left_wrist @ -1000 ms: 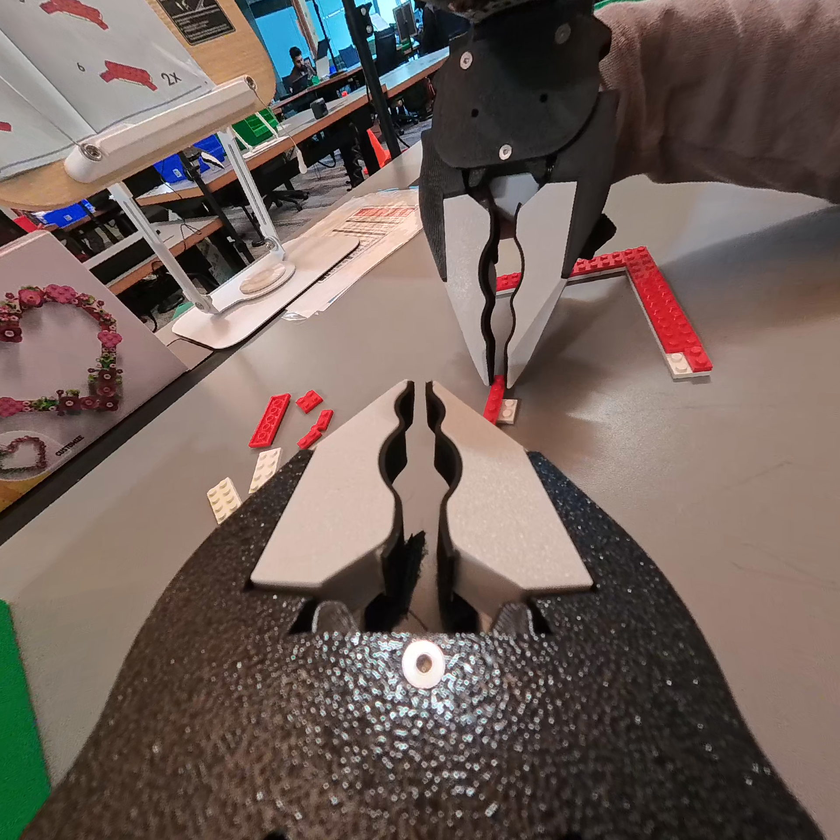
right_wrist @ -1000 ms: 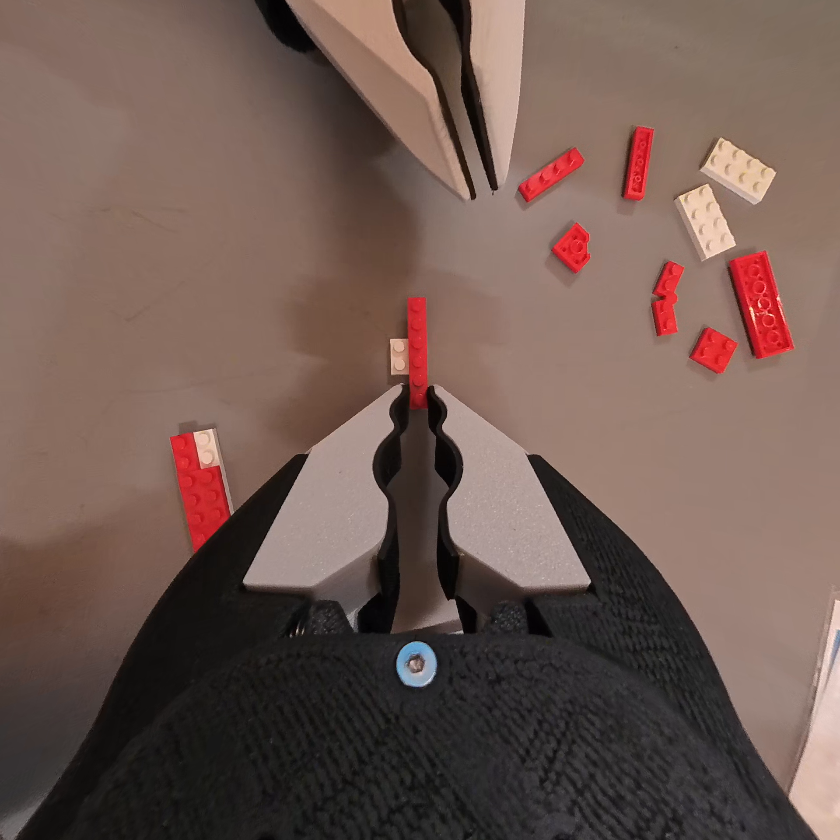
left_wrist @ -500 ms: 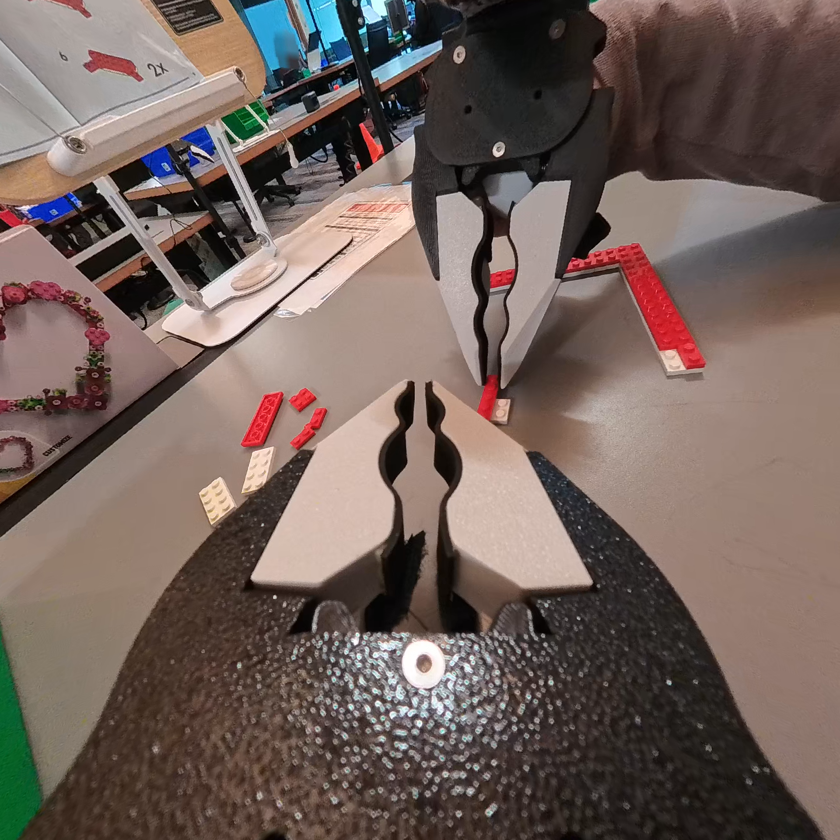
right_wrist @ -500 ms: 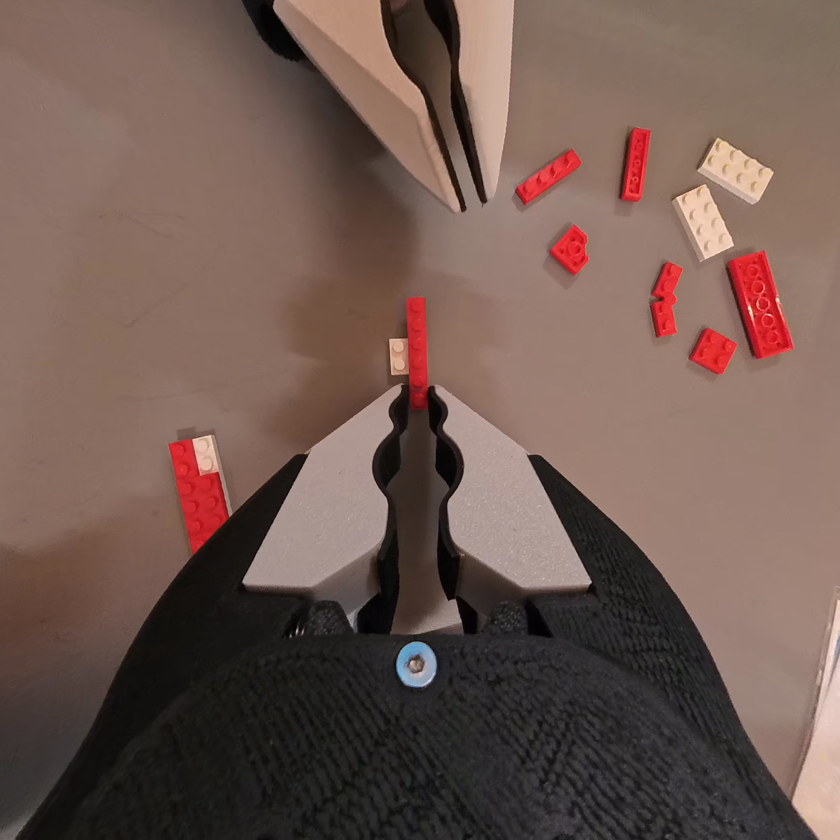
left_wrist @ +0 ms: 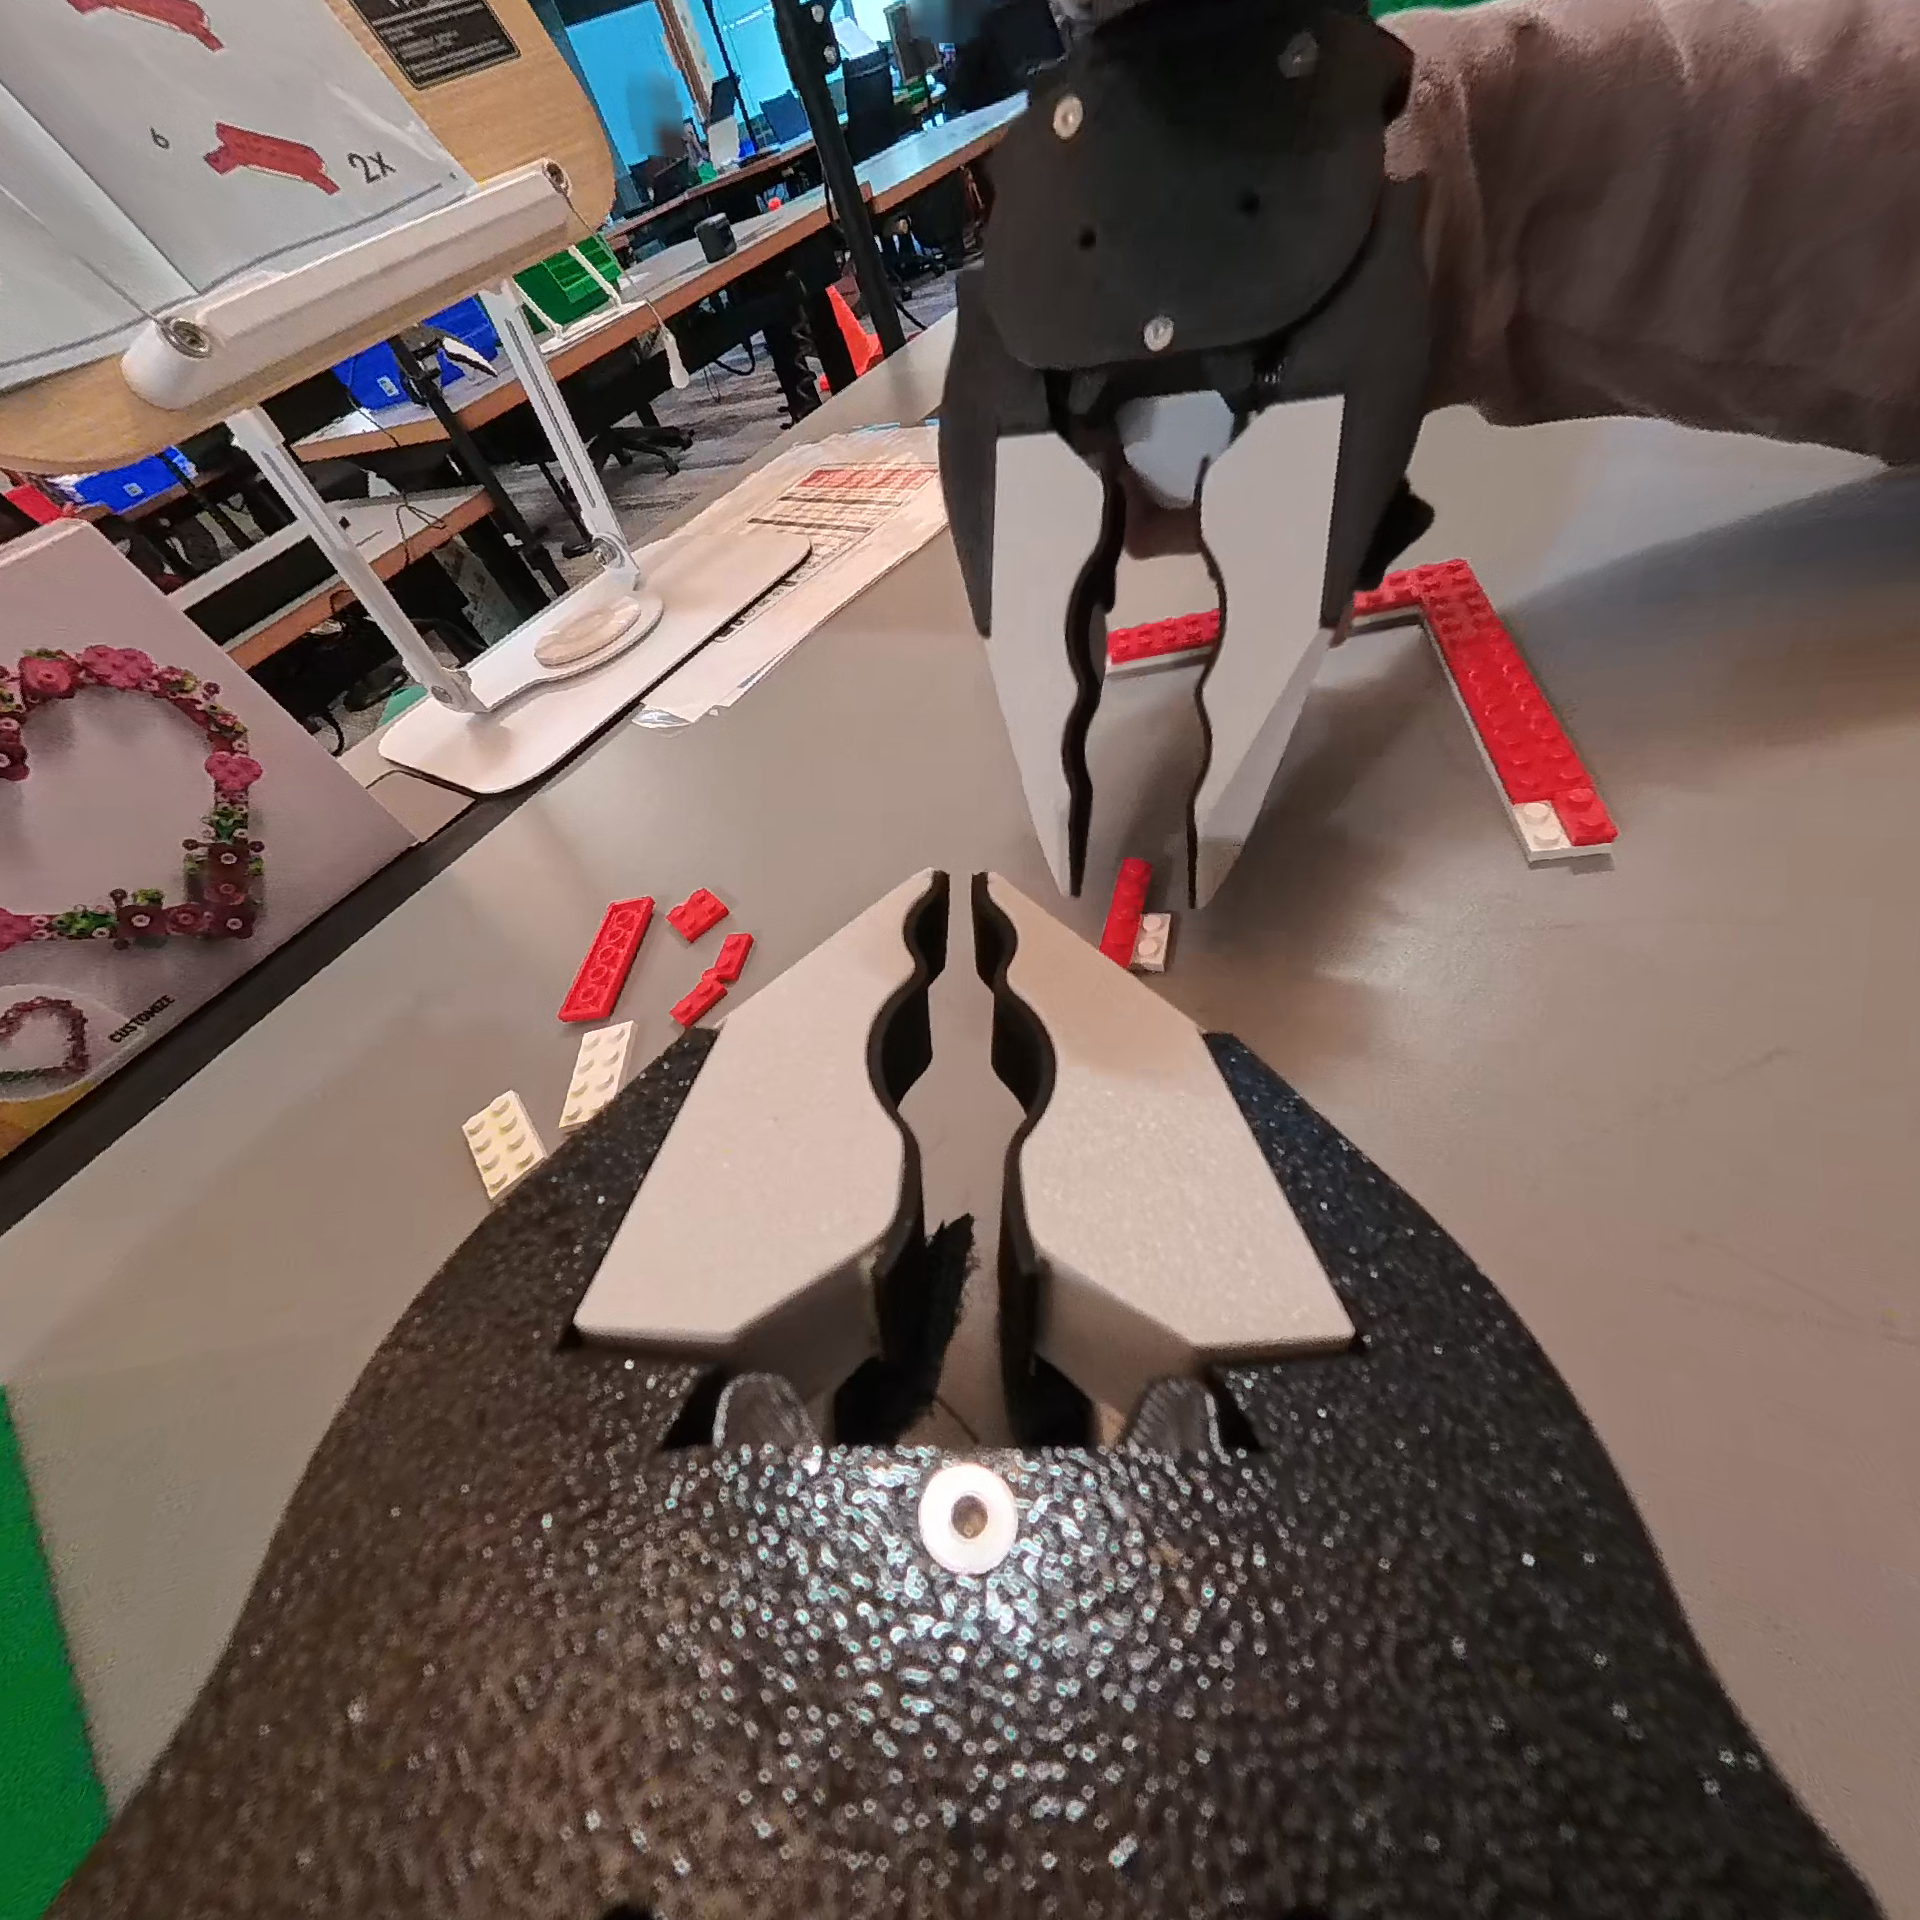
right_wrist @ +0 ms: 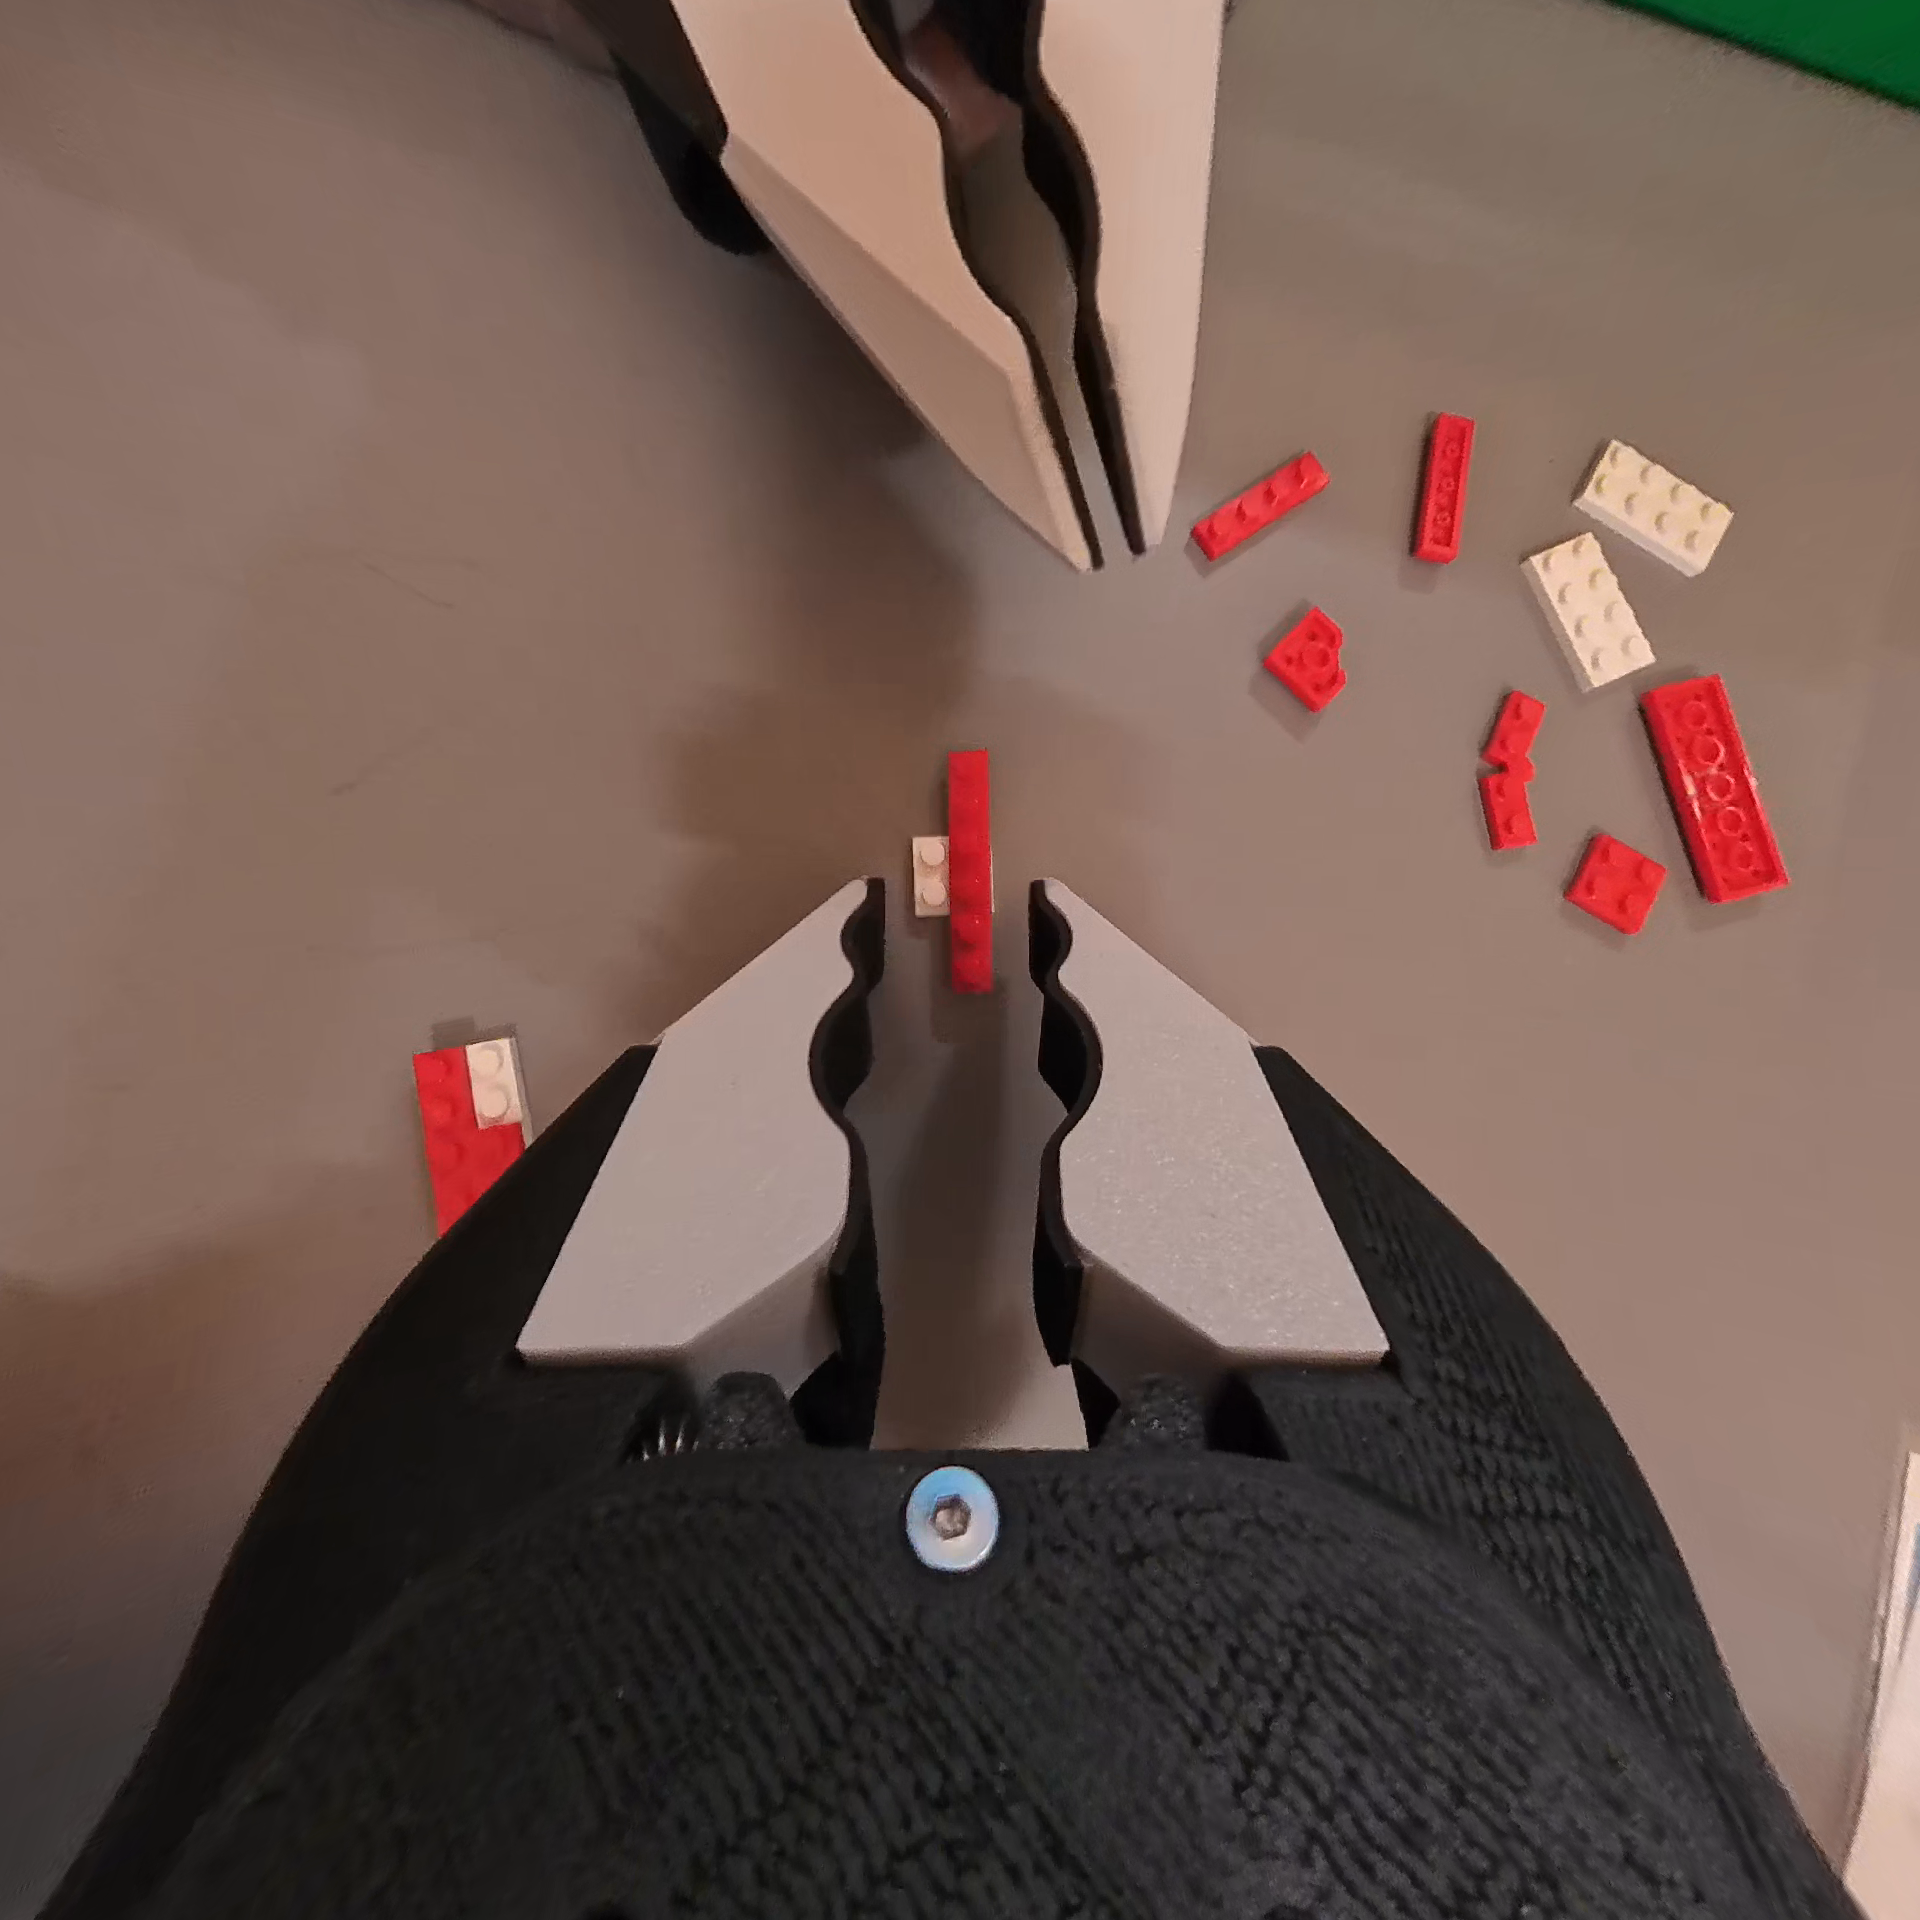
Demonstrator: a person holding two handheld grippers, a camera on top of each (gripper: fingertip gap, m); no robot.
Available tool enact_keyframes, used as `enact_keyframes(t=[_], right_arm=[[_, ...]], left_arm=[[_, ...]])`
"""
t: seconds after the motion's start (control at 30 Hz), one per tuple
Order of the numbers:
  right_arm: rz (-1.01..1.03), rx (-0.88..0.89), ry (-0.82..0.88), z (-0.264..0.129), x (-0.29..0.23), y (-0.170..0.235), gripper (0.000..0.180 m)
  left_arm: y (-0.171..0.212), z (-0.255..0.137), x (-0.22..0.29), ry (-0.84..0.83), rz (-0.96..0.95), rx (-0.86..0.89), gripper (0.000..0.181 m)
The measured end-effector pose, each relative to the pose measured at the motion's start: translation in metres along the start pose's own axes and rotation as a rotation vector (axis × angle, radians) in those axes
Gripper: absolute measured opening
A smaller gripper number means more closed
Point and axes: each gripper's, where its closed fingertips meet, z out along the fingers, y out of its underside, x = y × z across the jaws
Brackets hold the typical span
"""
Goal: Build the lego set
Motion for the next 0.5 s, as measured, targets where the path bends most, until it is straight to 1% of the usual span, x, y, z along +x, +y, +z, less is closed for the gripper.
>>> enact_keyframes(t=[0.27, 0.5], right_arm=[[-0.011, -0.028, -0.007, 0.0101, -0.0018, 0.0023, 0.024], [0.001, -0.027, -0.021, 0.0113, -0.0033, 0.0026, 0.014]], left_arm=[[-0.0025, -0.0014, -0.0012, -0.005, 0.000, 0.009, 0.002], [-0.0016, -0.0004, 0.0003, 0.000, 0.009, 0.001, 0.002]])
